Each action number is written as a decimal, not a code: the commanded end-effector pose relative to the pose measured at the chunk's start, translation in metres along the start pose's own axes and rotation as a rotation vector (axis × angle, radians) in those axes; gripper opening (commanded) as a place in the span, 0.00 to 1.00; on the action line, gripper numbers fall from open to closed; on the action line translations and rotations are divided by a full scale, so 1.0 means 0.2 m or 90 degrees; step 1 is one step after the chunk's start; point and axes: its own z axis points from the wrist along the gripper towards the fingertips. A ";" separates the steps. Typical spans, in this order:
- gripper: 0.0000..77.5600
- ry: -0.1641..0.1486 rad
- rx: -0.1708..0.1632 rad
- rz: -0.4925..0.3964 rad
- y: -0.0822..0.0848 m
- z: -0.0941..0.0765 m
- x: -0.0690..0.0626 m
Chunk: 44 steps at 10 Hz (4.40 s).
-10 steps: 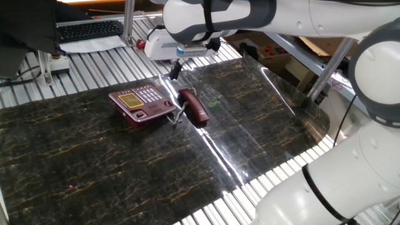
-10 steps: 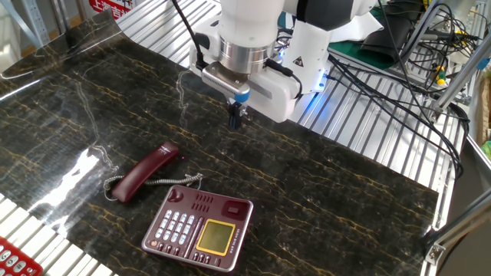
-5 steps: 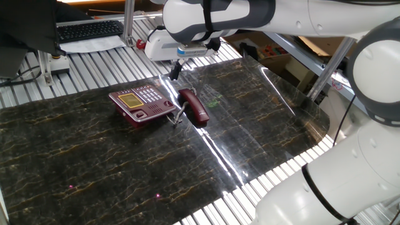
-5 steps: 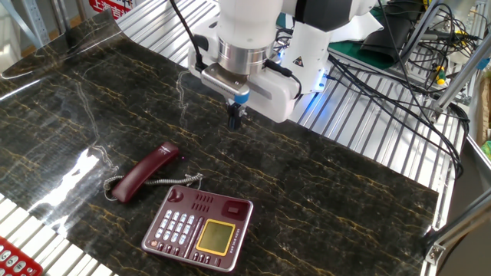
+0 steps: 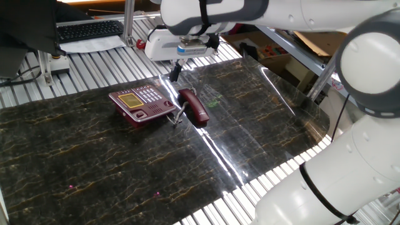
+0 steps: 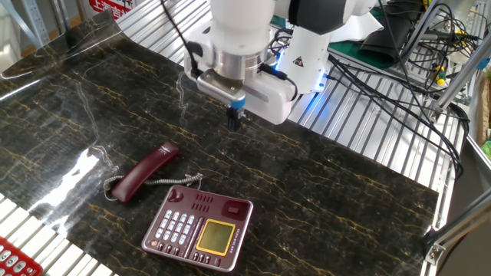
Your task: Place the handset of the telephone on the corresponding phone cradle
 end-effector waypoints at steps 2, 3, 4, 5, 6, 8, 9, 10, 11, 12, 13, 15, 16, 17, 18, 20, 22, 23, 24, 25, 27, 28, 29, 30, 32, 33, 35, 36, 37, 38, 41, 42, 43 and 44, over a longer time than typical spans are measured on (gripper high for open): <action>0.00 -0.006 -0.018 0.007 0.00 0.00 -0.01; 0.00 -0.005 -0.029 0.003 -0.01 0.01 -0.01; 0.00 -0.005 -0.033 -0.003 -0.01 0.01 -0.01; 0.00 -0.006 -0.029 -0.031 -0.05 0.02 -0.02; 0.00 -0.006 -0.030 -0.030 -0.07 0.03 -0.03; 0.00 -0.008 0.009 -0.010 -0.12 0.08 -0.06; 0.00 -0.009 0.023 -0.009 -0.12 0.09 -0.06; 0.00 -0.020 0.100 -0.022 -0.12 0.11 -0.07; 0.00 -0.026 0.083 -0.021 -0.14 0.13 -0.08; 0.00 -0.041 0.063 -0.023 -0.17 0.16 -0.09; 0.00 -0.046 0.060 -0.031 -0.20 0.20 -0.10; 0.00 -0.057 0.064 -0.049 -0.27 0.26 -0.12; 0.00 -0.069 0.065 -0.051 -0.29 0.31 -0.13; 0.00 -0.080 0.063 -0.049 -0.31 0.35 -0.14; 0.00 -0.098 0.063 -0.047 -0.34 0.41 -0.15; 0.00 -0.139 0.061 -0.040 -0.40 0.49 -0.15; 0.00 -0.141 0.062 -0.041 -0.43 0.51 -0.15; 0.00 -0.137 0.068 -0.050 -0.46 0.52 -0.15; 0.00 -0.137 0.076 -0.063 -0.48 0.54 -0.14; 0.00 -0.137 0.075 -0.061 -0.49 0.55 -0.14; 0.00 -0.140 0.075 -0.062 -0.50 0.59 -0.14; 0.00 -0.135 0.077 -0.070 -0.49 0.60 -0.14; 0.00 -0.124 0.074 -0.078 -0.49 0.60 -0.14; 0.00 -0.124 0.071 -0.081 -0.50 0.59 -0.14; 0.00 -0.109 0.052 -0.097 -0.50 0.59 -0.14; 0.00 -0.115 0.033 -0.078 -0.50 0.59 -0.14; 0.00 -0.113 0.038 -0.043 -0.50 0.59 -0.14; 0.00 -0.114 0.041 -0.041 -0.50 0.59 -0.14; 0.00 -0.113 0.051 -0.051 -0.50 0.59 -0.14; 0.00 -0.115 0.053 -0.057 -0.50 0.59 -0.14; 0.00 -0.126 0.066 -0.051 -0.50 0.64 -0.19; 0.00 -0.126 0.066 -0.051 -0.50 0.63 -0.20; 0.00 -0.125 0.066 -0.052 -0.51 0.62 -0.21; 0.00 -0.125 0.064 -0.037 -0.53 0.61 -0.23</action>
